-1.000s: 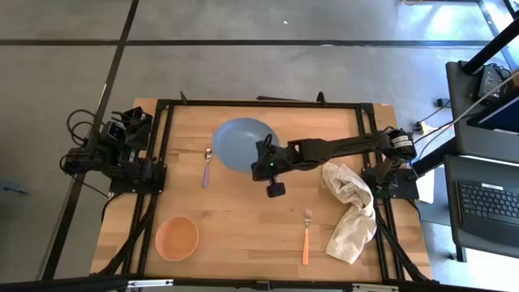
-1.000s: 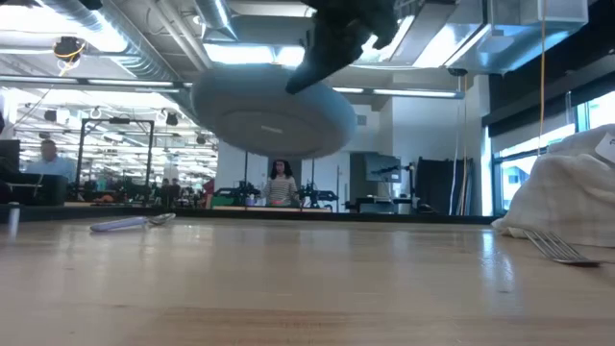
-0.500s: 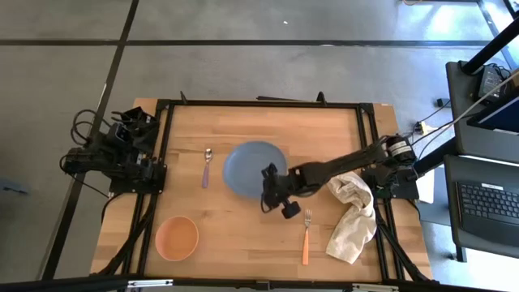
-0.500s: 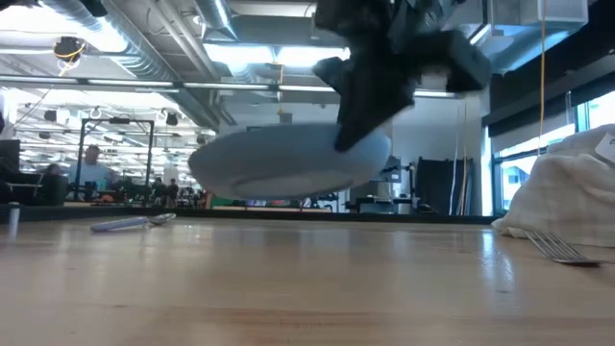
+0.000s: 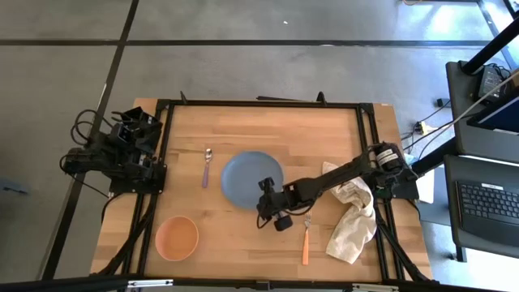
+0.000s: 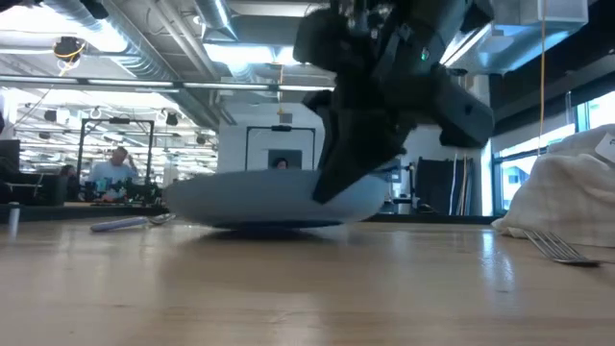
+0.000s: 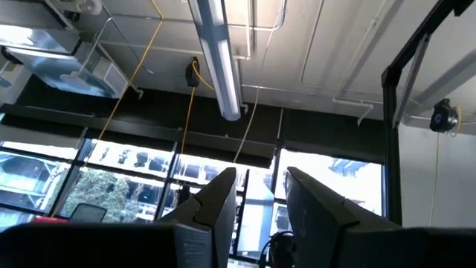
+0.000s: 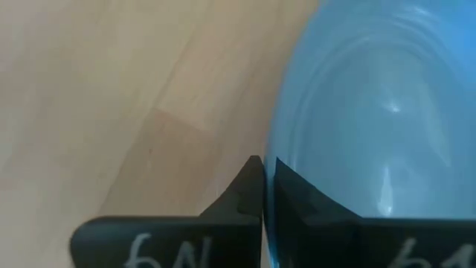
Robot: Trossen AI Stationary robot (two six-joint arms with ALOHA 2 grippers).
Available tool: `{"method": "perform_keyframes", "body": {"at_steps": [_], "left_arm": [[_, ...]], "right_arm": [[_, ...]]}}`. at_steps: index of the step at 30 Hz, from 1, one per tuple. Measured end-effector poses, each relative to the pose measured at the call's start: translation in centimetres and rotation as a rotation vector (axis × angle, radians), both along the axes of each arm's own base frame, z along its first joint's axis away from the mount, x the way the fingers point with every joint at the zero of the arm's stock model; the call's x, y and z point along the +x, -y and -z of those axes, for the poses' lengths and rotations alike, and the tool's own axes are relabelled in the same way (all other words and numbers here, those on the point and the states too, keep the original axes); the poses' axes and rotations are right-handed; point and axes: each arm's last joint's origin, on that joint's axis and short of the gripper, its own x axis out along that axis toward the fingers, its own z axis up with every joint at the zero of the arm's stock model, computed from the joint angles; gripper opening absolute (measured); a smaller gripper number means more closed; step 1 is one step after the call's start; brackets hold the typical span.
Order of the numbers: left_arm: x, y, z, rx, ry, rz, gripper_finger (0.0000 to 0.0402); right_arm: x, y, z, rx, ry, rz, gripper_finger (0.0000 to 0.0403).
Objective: Set table place
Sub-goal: Place the blue plate in the center of the table
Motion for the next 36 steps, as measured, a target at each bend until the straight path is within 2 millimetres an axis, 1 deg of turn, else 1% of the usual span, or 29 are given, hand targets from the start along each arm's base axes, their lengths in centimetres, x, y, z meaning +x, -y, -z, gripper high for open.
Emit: {"method": "perform_keyframes", "body": {"at_steps": [7, 9, 14, 19, 26, 31, 33, 36], "left_arm": [[0.1, 0.0, 0.1, 0.001, -0.017, 0.000, 0.0110], [0.1, 0.0, 0.1, 0.001, -0.018, 0.000, 0.0110], [0.1, 0.0, 0.1, 0.001, -0.018, -0.001, 0.0110], [0.1, 0.0, 0.1, 0.001, -0.018, -0.001, 0.0110], [0.1, 0.0, 0.2, 0.001, -0.022, -0.001, 0.0110], [0.2, 0.0, 0.2, 0.001, -0.029, -0.001, 0.0110], [0.2, 0.0, 0.2, 0.001, -0.028, -0.001, 0.0110], [0.2, 0.0, 0.2, 0.001, -0.028, -0.001, 0.0110]], "right_arm": [[0.4, -0.1, 1.9, 0.015, -0.030, 0.045, 0.0009], [0.5, -0.2, 2.0, 0.021, -0.021, 0.046, 0.0016], [0.7, -0.2, 2.0, 0.124, -0.015, 0.078, 0.0042], [0.7, -0.4, 2.1, 0.187, -0.030, 0.096, 0.0064], [1.0, -0.4, 1.9, 0.204, -0.003, 0.108, 0.0092], [1.2, -0.1, 1.8, 0.270, 0.010, 0.206, 0.0123], [1.4, -0.2, 1.4, 0.290, 0.007, 0.240, 0.0133], [2.1, -0.5, 0.1, 0.334, 0.010, 0.234, 0.0139]]}}
